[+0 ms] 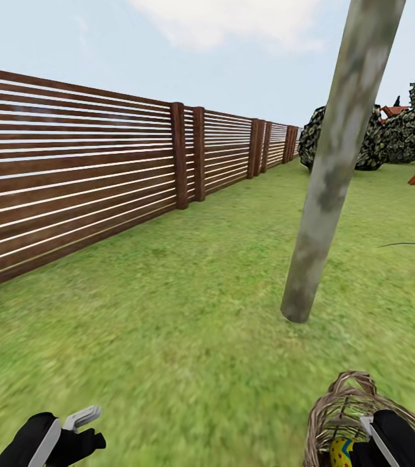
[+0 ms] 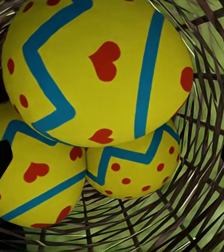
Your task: Take the three Easter eggs out of the wicker basket on the lawn in the garden, then place them on the lawn next to a single tree (choose any tree) so that all three eggs are next to the same tree and none are left in the basket.
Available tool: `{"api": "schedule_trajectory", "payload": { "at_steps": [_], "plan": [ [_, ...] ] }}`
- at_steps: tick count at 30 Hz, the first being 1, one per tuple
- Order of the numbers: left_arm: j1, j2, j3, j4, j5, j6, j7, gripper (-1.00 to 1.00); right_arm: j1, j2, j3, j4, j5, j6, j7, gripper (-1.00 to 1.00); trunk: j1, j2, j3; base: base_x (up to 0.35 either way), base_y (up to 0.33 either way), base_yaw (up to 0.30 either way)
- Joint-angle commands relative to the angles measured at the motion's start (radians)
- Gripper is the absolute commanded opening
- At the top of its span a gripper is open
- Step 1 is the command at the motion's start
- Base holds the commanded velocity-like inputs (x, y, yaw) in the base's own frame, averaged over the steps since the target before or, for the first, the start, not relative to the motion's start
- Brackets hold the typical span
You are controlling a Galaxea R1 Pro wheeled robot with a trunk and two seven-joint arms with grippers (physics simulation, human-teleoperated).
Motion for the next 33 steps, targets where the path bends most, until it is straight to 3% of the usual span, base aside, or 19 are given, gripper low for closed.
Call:
{"api": "schedule_trajectory", "payload": {
  "at_steps": [1,12,26,33],
  "plan": [
    [0.000,0.000,0.003,-0.001,-0.006,0.005,-0.007,1.00,0.000,-0.001,0.002,-0.001,-0.001,0.005,0.002,1.00,0.000,0.000,-0.001,0.000,0.000,0.000],
    [0.000,0.000,0.003,0.001,-0.005,0.005,-0.007,1.00,-0.001,-0.001,0.002,-0.001,-0.003,0.007,0.002,1.00,0.000,0.000,-0.001,0.140,0.000,0.000],
    [0.000,-0.002,0.003,0.001,-0.005,0.005,-0.007,1.00,0.000,-0.001,0.004,-0.001,-0.004,0.007,0.002,1.00,0.000,0.000,-0.001,0.013,0.000,0.000],
    [0.000,-0.002,0.003,0.001,-0.005,0.005,-0.007,1.00,0.000,-0.001,0.002,-0.001,-0.004,0.007,0.002,1.00,0.003,-0.002,-0.028,0.000,0.000,0.000]
  ]
}}
